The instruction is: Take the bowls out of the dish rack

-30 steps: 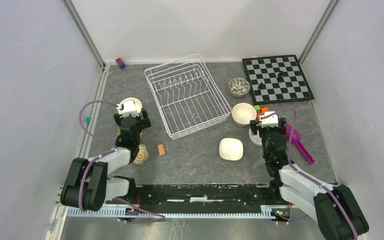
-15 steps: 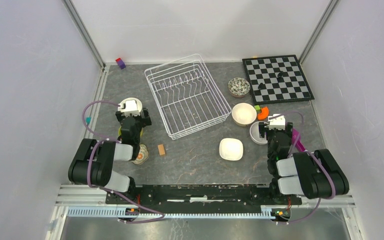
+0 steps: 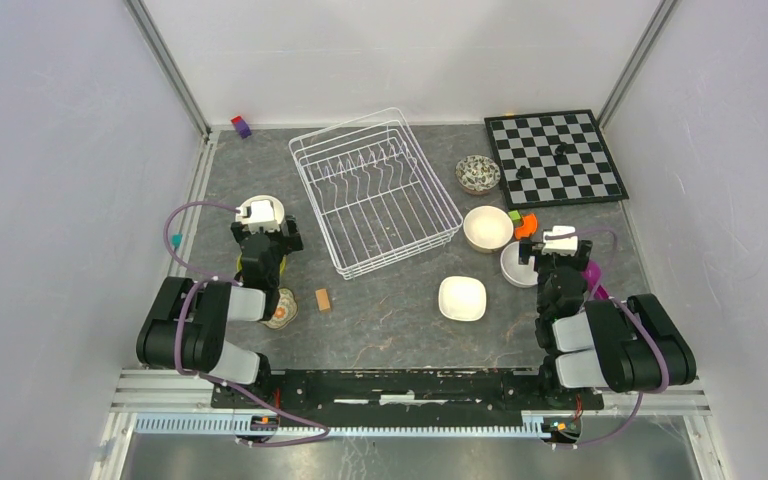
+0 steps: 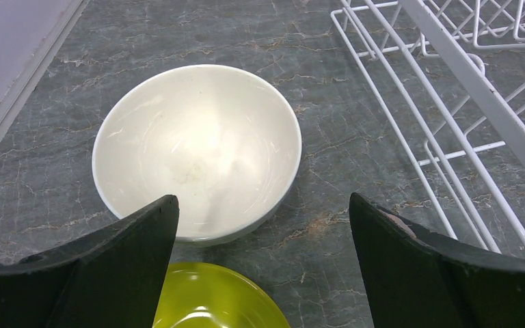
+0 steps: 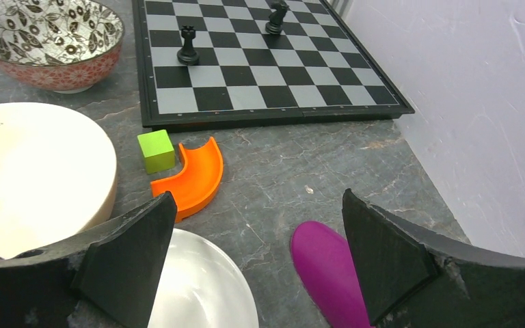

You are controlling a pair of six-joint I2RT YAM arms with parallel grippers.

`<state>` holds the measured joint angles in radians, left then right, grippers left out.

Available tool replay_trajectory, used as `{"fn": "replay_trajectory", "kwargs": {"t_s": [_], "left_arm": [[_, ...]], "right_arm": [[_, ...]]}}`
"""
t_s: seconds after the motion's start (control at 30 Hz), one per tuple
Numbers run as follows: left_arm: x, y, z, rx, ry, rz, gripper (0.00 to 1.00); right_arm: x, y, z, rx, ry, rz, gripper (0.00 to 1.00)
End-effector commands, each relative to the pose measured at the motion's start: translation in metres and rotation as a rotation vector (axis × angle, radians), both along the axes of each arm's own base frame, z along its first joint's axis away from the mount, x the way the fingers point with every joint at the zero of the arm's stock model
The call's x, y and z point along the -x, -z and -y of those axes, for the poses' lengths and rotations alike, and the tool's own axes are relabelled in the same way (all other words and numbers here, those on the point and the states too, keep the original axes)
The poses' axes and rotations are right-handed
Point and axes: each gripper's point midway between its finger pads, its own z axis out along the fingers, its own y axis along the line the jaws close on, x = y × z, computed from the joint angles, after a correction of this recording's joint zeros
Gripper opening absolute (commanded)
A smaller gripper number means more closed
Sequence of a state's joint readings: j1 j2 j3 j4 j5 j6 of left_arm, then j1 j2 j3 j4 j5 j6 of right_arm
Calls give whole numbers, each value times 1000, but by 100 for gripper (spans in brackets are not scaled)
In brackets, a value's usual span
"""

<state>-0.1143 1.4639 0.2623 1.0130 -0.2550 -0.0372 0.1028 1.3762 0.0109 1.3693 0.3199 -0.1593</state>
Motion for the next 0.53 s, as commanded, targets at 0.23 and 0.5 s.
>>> {"fn": "replay_trajectory", "kwargs": {"t_s": [0.23, 0.5], "left_arm": [[-6, -9, 1, -25, 15, 35, 100], [-6, -8, 0, -22, 16, 30, 100]], "right_arm": [[22, 21, -4, 21, -44, -51, 98], [22, 21, -4, 21, -45, -52, 98]]}}
